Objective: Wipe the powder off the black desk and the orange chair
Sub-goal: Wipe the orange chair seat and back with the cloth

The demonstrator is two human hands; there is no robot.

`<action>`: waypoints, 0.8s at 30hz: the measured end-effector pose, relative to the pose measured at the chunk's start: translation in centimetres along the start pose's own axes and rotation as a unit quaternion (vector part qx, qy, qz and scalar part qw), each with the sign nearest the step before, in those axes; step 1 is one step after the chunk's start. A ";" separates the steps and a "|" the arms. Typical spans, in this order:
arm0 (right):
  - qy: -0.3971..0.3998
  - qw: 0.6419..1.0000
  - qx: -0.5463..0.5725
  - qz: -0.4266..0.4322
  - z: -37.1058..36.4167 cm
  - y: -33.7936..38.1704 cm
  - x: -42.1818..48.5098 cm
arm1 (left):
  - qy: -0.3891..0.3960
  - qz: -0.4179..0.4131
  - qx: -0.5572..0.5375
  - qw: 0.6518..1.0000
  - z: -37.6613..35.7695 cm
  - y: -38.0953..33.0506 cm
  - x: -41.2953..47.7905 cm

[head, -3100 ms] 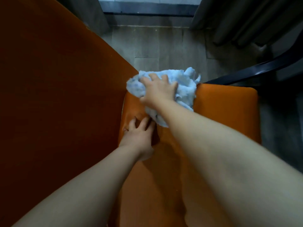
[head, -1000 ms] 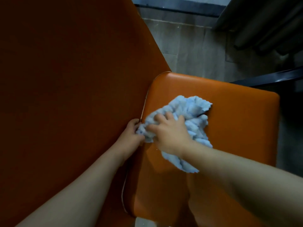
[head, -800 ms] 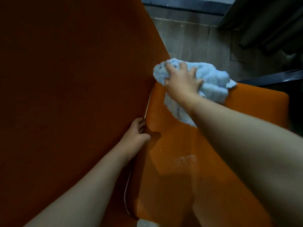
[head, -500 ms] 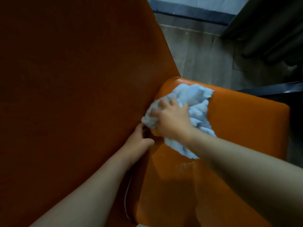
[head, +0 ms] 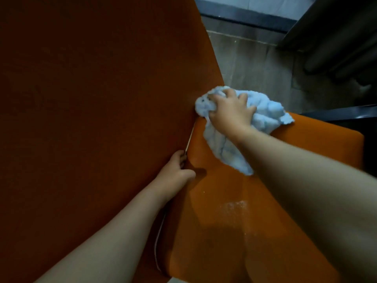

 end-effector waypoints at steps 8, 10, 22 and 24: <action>0.095 0.964 -0.072 0.237 -1.4 1.5 -9.4 | -0.050 -0.016 0.022 0.998 -0.4 0.6 -1.0; 0.075 0.981 -0.064 0.170 -0.2 -0.2 -7.0 | -0.060 -0.002 0.018 0.998 -0.5 1.4 -1.6; 0.160 0.938 -0.089 0.295 -2.1 -2.1 -15.0 | -0.155 -0.027 0.031 0.987 0.1 1.9 -2.1; 0.177 0.938 -0.083 0.285 -0.8 -3.5 -14.6 | -0.150 -0.024 0.053 0.987 0.0 1.8 -2.4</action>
Point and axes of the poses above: each hand's wrist, its own x-axis towards the middle knuckle, its own z-axis out of the back of the hand, y = z × x, the point moved 1 cm from there along x, towards the middle knuckle, and after that the axes turned 4 degrees about -y, right-handed, at the moved point
